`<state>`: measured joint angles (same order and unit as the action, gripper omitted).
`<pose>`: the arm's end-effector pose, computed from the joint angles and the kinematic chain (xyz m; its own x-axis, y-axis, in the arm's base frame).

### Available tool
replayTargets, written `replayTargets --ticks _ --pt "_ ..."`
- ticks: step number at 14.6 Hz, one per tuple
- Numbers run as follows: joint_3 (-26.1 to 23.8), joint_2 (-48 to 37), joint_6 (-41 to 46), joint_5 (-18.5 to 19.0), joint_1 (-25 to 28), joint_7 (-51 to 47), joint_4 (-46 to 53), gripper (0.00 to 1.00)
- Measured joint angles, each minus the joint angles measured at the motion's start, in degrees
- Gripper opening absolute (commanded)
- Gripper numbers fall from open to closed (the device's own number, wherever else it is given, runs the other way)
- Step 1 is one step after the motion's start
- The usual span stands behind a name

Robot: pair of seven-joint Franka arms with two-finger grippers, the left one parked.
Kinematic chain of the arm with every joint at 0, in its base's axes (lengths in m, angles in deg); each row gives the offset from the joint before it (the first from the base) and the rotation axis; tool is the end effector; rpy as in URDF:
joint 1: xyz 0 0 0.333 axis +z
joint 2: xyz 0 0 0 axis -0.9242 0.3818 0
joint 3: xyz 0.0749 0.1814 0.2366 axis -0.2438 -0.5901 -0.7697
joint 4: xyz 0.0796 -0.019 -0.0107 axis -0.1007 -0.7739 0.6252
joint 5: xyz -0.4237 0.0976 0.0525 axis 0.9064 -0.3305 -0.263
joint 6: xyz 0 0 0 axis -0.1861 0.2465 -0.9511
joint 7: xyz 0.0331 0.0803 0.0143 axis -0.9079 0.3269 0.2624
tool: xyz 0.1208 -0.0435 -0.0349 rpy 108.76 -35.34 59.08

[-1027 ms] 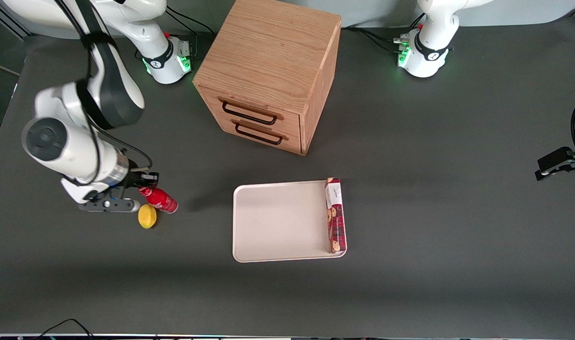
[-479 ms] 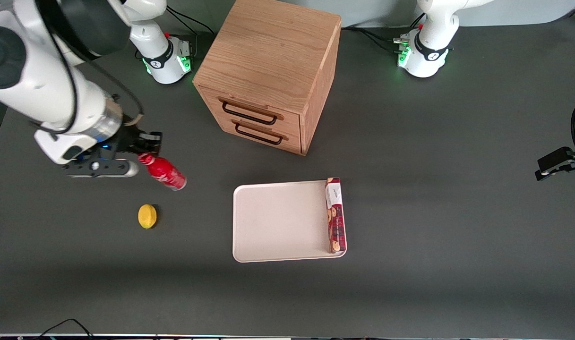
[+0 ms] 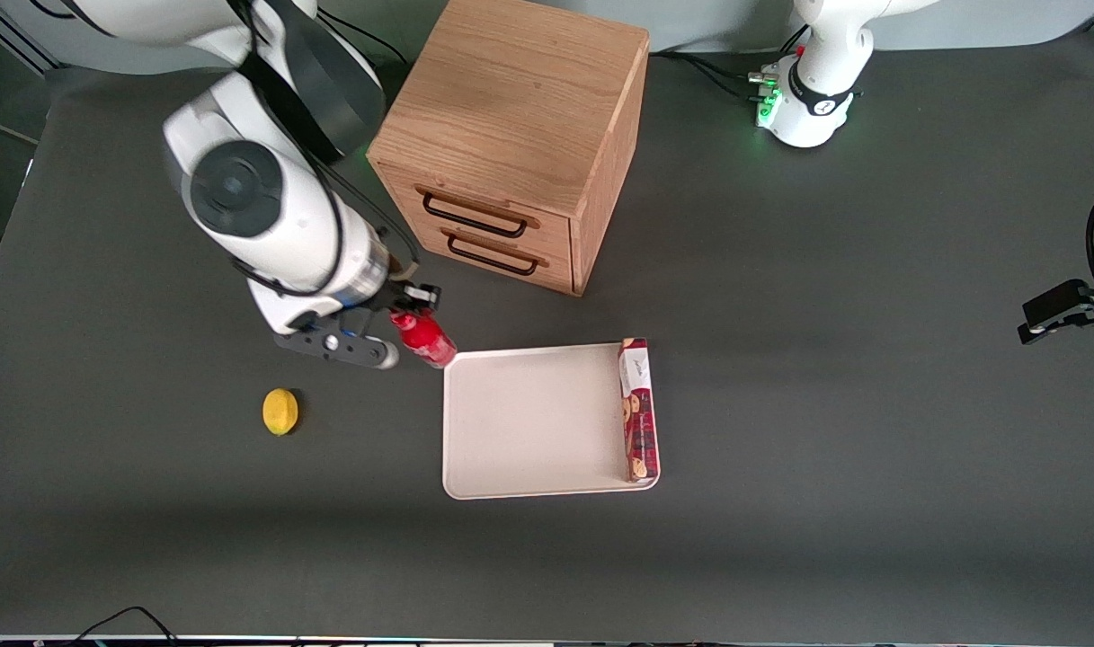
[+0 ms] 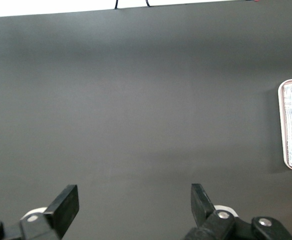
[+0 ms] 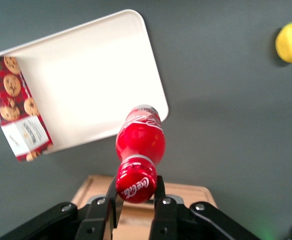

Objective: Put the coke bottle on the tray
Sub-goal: 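Lift the bottle and carry it toward the white tray, then set the bottle upright on the tray and open the right gripper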

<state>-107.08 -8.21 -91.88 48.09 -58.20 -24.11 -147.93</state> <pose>0.6326 0.3732 0.4529 0.9549 -0.2664 -0.1314 -0.2707 -0.9625 -0.0158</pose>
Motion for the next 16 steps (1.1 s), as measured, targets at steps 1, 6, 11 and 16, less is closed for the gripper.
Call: replayTargets --ticks 1,6,11,16 --pt "-0.65 2.18 -2.42 1.72 0.44 -1.83 -0.01 0.00" --pt "-2.98 11.73 -9.13 10.02 0.85 -6.96 -0.04 0.00" --pt "-3.04 14.05 -13.14 10.28 0.82 -7.10 -0.92 1.00" --pt "-3.15 13.39 -13.62 10.34 0.38 -7.15 -0.48 1.00"
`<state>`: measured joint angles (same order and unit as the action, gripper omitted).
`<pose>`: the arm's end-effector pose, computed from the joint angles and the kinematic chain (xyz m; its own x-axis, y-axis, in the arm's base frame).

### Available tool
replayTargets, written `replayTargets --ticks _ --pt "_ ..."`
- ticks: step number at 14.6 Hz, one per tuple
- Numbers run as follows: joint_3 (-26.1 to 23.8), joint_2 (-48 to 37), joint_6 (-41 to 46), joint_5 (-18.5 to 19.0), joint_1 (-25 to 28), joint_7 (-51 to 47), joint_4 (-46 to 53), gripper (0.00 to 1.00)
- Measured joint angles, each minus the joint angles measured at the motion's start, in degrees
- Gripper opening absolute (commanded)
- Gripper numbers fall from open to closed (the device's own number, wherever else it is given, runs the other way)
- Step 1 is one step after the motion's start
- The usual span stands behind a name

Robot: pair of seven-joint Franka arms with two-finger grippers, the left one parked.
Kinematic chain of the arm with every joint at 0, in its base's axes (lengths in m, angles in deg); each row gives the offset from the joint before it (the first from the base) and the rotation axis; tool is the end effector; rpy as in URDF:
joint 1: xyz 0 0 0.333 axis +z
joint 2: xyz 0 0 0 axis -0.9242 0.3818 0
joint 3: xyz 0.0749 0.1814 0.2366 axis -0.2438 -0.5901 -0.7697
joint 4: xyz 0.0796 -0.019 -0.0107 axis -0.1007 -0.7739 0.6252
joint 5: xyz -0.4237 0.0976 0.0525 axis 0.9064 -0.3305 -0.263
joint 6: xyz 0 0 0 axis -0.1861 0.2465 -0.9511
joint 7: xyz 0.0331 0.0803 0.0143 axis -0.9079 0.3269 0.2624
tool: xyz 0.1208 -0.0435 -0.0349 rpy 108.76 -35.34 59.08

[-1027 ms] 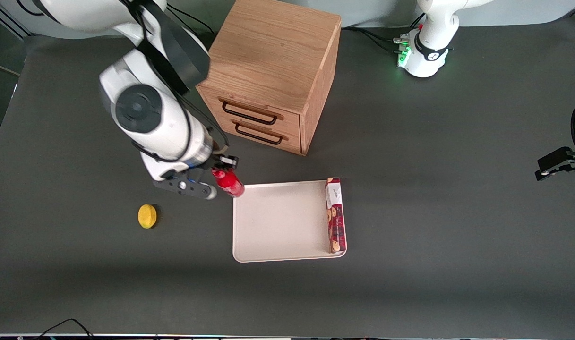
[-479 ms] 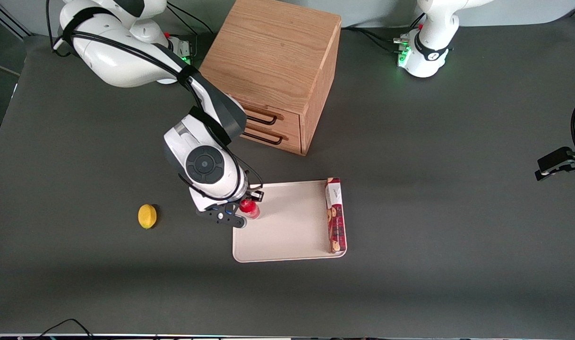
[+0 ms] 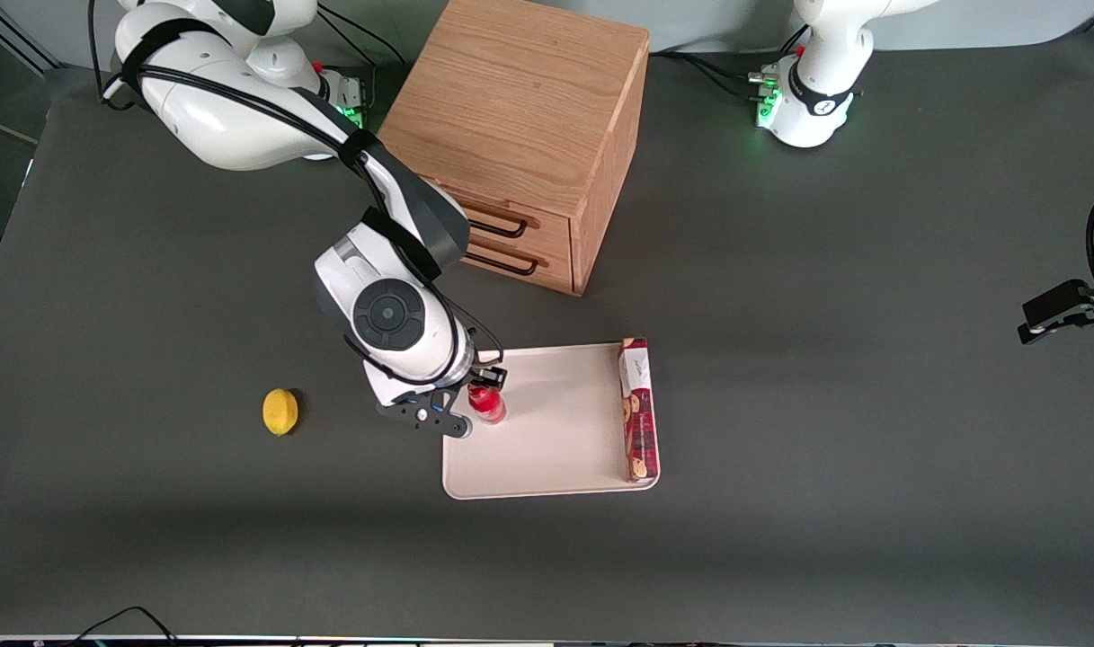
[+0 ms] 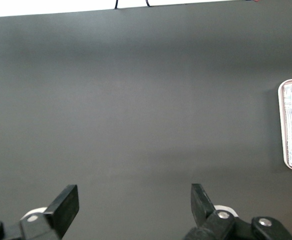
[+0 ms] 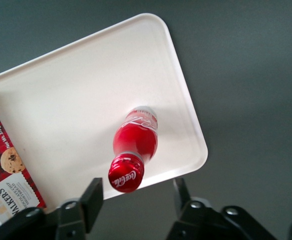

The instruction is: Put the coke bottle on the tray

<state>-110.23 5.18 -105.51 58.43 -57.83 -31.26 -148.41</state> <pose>0.6629 0.4077 0.3104 0.9433 -0.3222 -0.0792 -0.3243 -0.9458 -0.0145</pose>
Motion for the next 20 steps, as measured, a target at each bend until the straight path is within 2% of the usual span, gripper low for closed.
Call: replayTargets --ticks 4,8,9,10,13,15,17,20 --pt "-0.22 -6.26 7.00 0.10 -1.29 3.51 2.98 1.00" --pt "0.40 -16.51 20.38 -0.18 -5.50 15.37 3.55 1.00" --pt "2.26 -19.17 23.44 -1.47 -6.43 19.70 3.52 1.00" --pt "5.84 -21.85 25.86 -4.34 -6.88 24.52 3.40 1.00" --pt "20.68 -29.98 29.05 -13.01 -7.69 40.36 -0.63 1.00" --pt "27.49 -34.71 27.39 -15.11 -8.39 46.61 -7.38 1.00" --pt "30.14 -39.01 22.13 -15.53 -8.60 49.90 -16.09 1.00" --pt "30.30 -42.74 17.91 -15.54 -8.16 51.18 -23.21 1.00"
